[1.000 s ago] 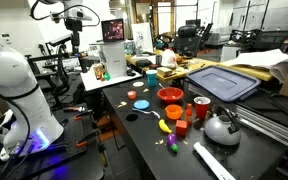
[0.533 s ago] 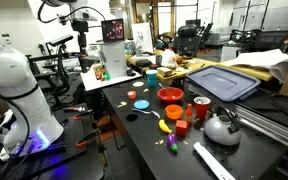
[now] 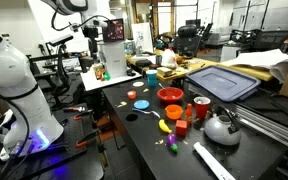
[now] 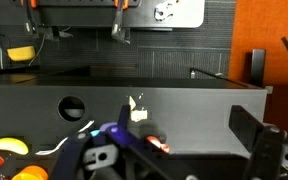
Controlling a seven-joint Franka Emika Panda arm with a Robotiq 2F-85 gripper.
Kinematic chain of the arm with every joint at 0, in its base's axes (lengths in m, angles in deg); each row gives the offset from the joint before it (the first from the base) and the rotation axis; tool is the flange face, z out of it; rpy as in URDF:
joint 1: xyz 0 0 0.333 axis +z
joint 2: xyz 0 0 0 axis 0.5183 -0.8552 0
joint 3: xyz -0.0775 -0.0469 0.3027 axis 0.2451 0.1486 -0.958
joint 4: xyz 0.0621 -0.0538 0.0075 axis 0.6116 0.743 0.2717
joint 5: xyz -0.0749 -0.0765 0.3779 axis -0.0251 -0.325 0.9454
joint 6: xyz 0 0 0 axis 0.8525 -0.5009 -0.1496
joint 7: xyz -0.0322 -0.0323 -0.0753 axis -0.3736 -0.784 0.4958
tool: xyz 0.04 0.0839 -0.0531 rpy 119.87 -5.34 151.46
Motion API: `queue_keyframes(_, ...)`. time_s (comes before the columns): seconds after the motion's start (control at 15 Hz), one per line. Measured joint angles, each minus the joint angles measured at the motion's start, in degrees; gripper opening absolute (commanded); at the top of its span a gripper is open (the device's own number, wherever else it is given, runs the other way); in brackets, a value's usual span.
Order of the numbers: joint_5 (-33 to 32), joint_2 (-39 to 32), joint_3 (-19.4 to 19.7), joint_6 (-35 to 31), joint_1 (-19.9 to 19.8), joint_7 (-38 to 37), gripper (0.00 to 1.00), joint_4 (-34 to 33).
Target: Move the yellow plate to the right.
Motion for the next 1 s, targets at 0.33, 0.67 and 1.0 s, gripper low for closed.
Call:
queue_keyframes(0.33, -2.29, -8.04, -2.91, -4.32, 0.21, -5.16, 1.0, -3.15)
queue_keyframes(0.67, -5.09, -16.51, -5.06, -5.43, 1.22, -14.48, 1.0, -9.4)
queue_keyframes(1.0, -7.65, -25.15, -5.61, -6.19, 4.29, -24.75, 1.0, -16.88)
